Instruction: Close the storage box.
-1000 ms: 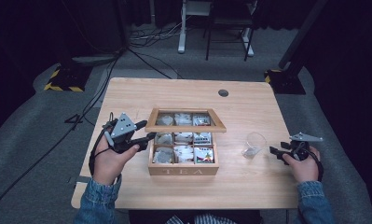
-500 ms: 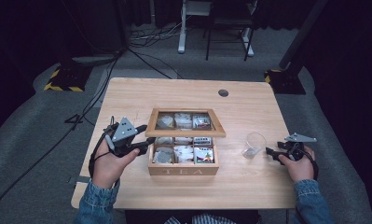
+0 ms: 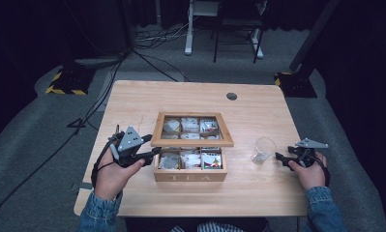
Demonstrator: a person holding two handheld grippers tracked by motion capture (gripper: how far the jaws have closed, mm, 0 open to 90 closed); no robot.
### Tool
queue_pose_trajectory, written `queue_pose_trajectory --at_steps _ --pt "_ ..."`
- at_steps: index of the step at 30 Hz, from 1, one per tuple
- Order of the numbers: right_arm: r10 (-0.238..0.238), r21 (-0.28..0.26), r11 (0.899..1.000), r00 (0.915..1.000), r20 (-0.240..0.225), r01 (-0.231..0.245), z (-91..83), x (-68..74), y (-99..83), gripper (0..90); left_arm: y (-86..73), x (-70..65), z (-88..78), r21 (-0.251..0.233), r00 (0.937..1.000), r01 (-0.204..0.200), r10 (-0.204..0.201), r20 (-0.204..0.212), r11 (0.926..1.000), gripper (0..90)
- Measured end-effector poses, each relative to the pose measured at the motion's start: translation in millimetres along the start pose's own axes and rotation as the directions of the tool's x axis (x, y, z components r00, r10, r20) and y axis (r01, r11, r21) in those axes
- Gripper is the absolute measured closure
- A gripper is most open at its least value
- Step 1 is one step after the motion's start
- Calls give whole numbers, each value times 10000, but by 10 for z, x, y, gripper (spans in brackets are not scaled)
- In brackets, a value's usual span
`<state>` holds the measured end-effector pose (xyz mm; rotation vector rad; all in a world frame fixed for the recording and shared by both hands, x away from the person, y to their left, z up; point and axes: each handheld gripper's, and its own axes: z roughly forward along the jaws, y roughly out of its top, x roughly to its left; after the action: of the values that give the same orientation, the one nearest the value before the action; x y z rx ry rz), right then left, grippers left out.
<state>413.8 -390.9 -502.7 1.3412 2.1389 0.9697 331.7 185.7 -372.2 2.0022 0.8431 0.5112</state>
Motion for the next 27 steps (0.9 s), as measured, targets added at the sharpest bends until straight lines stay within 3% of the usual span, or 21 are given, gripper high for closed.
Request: queue_pose_trajectory --at_steps 11,17,27 --pt "10 -14 10000 10000 3 -10 1 -3 0 311 -99 -75 -4 335 10000 57 -58 32 9994 498" --pt "12 -14 10000 10000 1 -12 1 -3 0 312 -158 -97 45 559 9998 -102 110 -147 9984 498" --pt "90 -23 10000 9999 60 -89 6 -1 6 312 -201 -124 52 801 9998 -192 198 -71 9966 498"
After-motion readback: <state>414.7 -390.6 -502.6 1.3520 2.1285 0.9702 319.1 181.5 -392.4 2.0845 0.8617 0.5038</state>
